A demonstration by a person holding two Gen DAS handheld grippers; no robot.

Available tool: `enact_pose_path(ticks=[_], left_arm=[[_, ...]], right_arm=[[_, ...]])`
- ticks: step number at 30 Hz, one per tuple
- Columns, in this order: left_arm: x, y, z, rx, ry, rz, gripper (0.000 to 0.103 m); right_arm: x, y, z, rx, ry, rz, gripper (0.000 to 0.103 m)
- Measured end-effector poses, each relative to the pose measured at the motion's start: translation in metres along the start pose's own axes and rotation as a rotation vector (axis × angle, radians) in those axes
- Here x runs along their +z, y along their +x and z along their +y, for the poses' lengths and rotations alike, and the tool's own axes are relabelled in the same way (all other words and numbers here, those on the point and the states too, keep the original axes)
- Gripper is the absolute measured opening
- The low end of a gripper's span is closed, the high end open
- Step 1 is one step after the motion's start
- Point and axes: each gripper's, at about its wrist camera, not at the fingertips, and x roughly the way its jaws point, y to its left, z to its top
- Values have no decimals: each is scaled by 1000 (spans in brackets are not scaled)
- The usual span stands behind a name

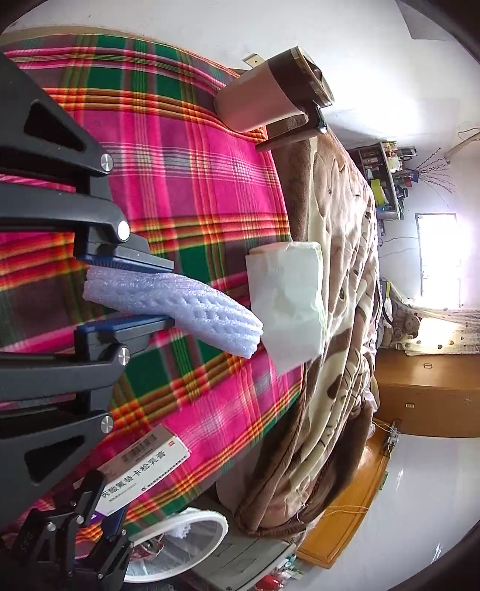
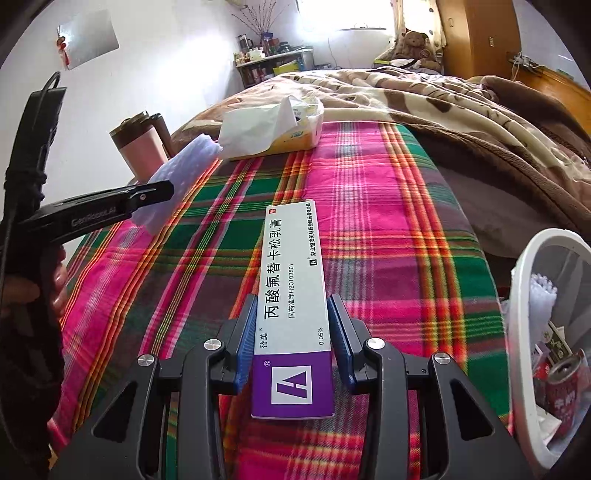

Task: Collect trash
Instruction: 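Carry the foam sleeve and medicine box over the wastebasket with both tools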

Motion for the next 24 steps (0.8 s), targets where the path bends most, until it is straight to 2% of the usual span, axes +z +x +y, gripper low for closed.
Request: enact_pose_path(ticks=[12,24], left_arm=[[-14,-51,-39,-73,-15,-59,23],[-20,-90,-96,-137,31,-133,23]], right_arm=[[-9,-43,-26,-28,56,-80,39],[-23,-89,-57,-88,88,-154,39]])
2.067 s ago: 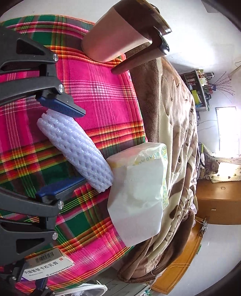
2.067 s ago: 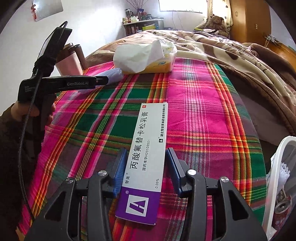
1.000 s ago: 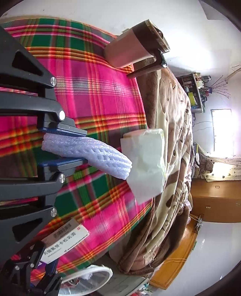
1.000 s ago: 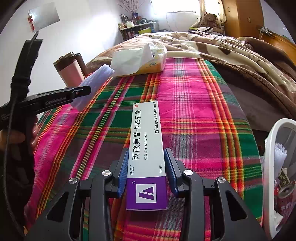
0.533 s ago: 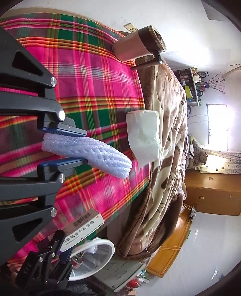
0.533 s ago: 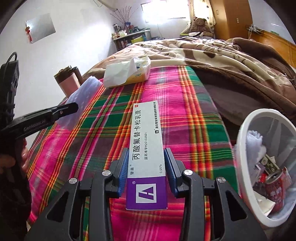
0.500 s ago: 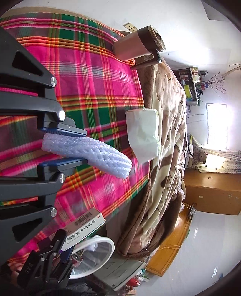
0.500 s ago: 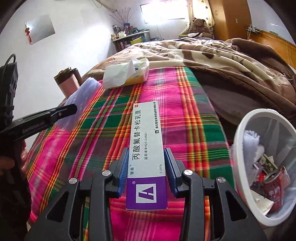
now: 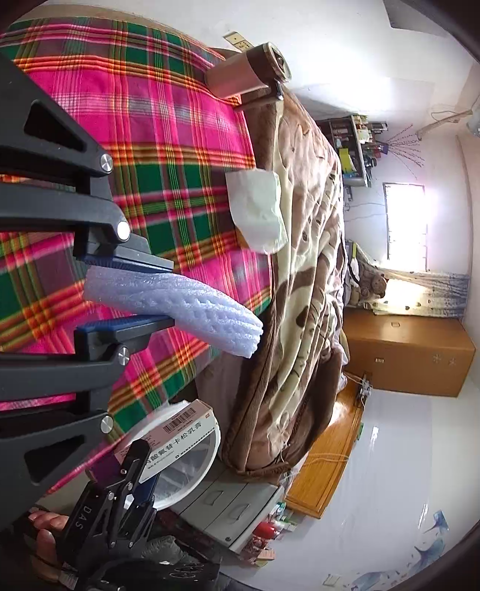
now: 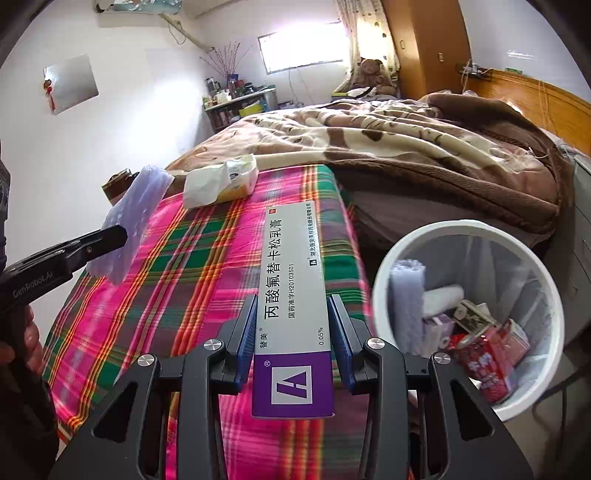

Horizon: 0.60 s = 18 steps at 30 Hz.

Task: Collect trash
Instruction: 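Carry the foam sleeve and medicine box over the wastebasket with both tools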

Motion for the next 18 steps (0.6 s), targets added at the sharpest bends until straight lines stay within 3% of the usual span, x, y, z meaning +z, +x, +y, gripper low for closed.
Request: enact_pose_path(ticks=[18], left_arm=[[-5,7,-92,-120,84,-13,23]], right_arm=[[-2,-45,-65,-125,82,-86,39]])
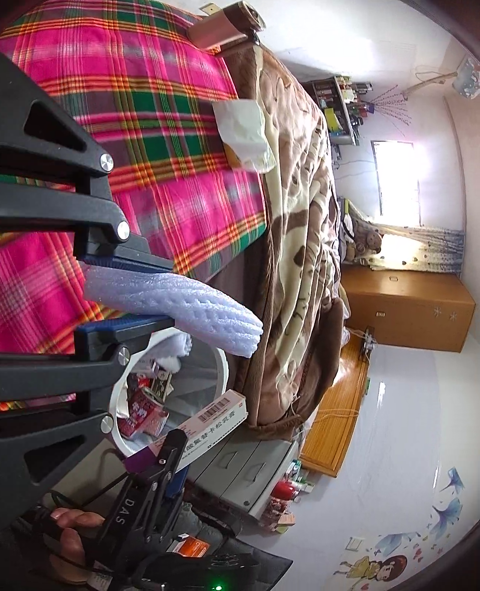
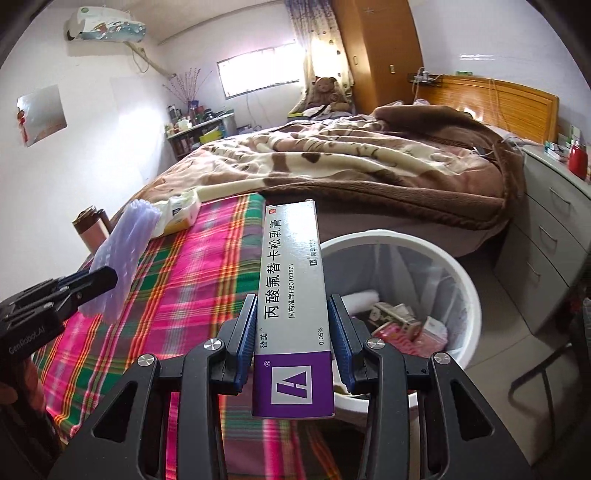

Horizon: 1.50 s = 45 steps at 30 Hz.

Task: Collect trash
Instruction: 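Carry the foam sleeve and medicine box over the wastebasket with both tools, then open both tools to drop the foam sleeve and medicine box into the wastebasket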

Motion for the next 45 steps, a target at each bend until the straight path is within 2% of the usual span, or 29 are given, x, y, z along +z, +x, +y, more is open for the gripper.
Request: enact_pose_path(ticks=[16,23,26,29,36,40,42,43,45], left_arm=[[0,47,-68,-103,37,72,23],[1,67,-90,-100,37,90,24],[0,75,-100,-65,64,90,24],[-1,81,-104,-99,46,108,25],[-3,93,-112,-98,34,130,25],[-2,94,-111,-96,15,131,32],[-2,94,-111,-92,17,128,41],[-2,94,-110,-90,12,127,50],[-2,91,-108,-98,2,120,55]], right_arm=[[4,8,-56,-90,66,26,39],[7,14,-72,-100,70,47,39],[7,16,-76,-110,63,56,39],[7,20,-81,-116,60,71,39],[5,30,-90,-127,54,106,39],[4,32,-93,-125,53,113,39],[5,32,-93,-125,50,118,39],[6,32,-93,-125,45,117,39],[6,33,-92,-129,34,119,43]])
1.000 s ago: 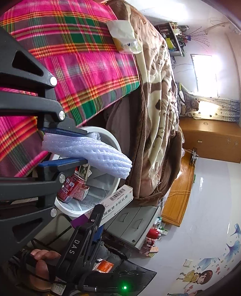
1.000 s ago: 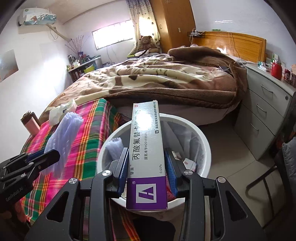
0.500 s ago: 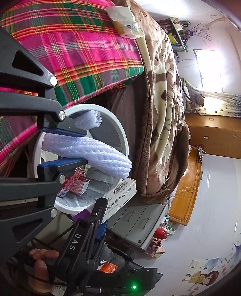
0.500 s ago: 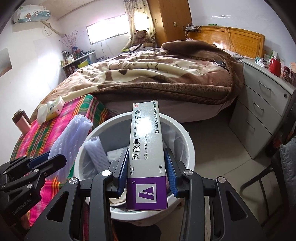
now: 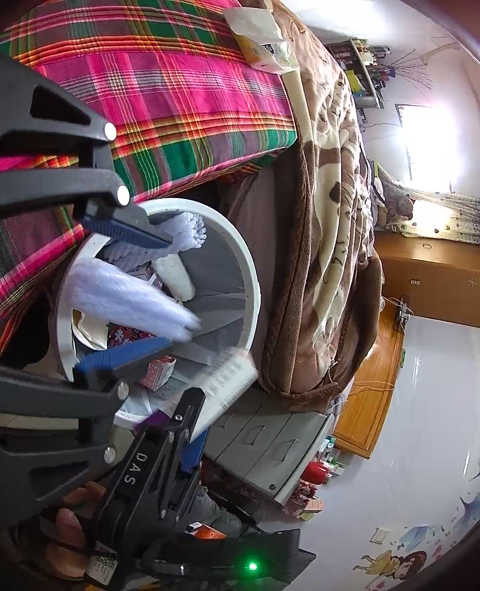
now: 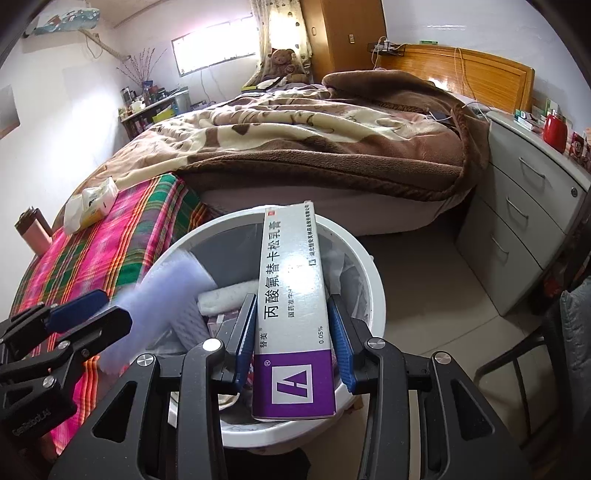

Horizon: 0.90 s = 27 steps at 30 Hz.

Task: Collect trash
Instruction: 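Open both tools to drop the foam sleeve and medicine box into the wastebasket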

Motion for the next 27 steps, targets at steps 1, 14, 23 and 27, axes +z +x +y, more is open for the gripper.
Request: enact_pose_path(ticks=[1,14,23,27], left_arm=[[0,-2,0,2,-1,-3,56],[-7,-29,9,68,-12,-52,74],[-25,-66,25,138,-35,-108,78],[-36,-82,34,168,-59,-143,81]], right_arm=[[0,0,0,-2,-3,-4,49],[-7,-19,16,9,-10,-58,54],[-21,-47,41,33,-27,-136,54],[-28,-56,48,60,-6,-166,54]])
